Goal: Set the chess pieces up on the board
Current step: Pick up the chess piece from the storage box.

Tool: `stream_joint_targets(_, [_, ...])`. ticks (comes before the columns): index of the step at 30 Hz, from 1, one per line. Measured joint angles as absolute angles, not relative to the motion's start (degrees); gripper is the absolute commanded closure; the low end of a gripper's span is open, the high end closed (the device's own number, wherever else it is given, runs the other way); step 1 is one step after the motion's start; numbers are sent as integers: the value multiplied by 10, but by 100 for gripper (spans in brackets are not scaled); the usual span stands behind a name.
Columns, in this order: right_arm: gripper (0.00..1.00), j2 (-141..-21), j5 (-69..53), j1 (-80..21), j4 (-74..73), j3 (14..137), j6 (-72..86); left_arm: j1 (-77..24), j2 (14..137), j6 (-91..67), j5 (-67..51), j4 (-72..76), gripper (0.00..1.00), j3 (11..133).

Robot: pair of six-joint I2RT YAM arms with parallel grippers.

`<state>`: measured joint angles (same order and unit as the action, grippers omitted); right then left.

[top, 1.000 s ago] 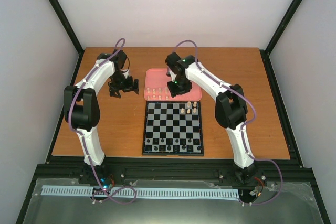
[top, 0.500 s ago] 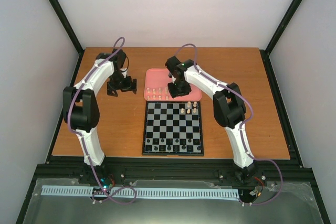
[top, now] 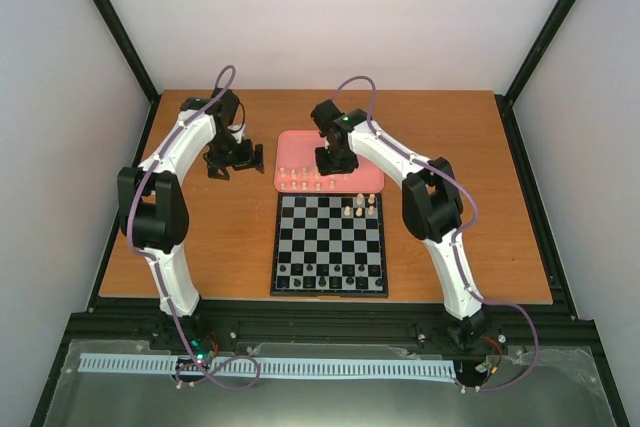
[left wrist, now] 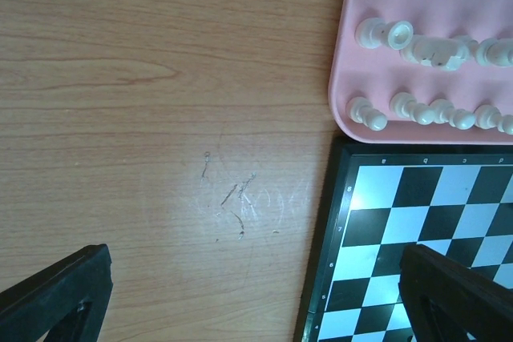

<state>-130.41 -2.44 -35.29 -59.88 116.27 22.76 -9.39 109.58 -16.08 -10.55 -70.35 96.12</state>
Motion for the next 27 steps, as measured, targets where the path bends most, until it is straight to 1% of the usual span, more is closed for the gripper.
stream_joint_targets(6, [60, -1339, -23, -353, -605, 1187, 230, -94, 1096, -161, -114, -703, 0, 961])
stream_joint_targets(7, [62, -1342, -23, -353, -607, 1187, 230, -94, 1096, -161, -114, -703, 0, 961])
stream_joint_targets(19, [64, -1346, -26, -353, -609, 1175, 232, -94, 1096, -161, -121, -703, 0, 961])
stream_joint_targets(20, [65, -1346, -26, -353, -608, 1173, 232, -94, 1096, -161, -121, -703, 0, 961])
stream_joint_targets(23, [72, -1347, -26, -353, -609, 1169, 233, -94, 1096, -161, -121, -703, 0, 961])
stream_joint_targets(27, [77, -1351, -28, -353, -607, 1169, 234, -94, 1096, -161, -121, -703, 0, 961])
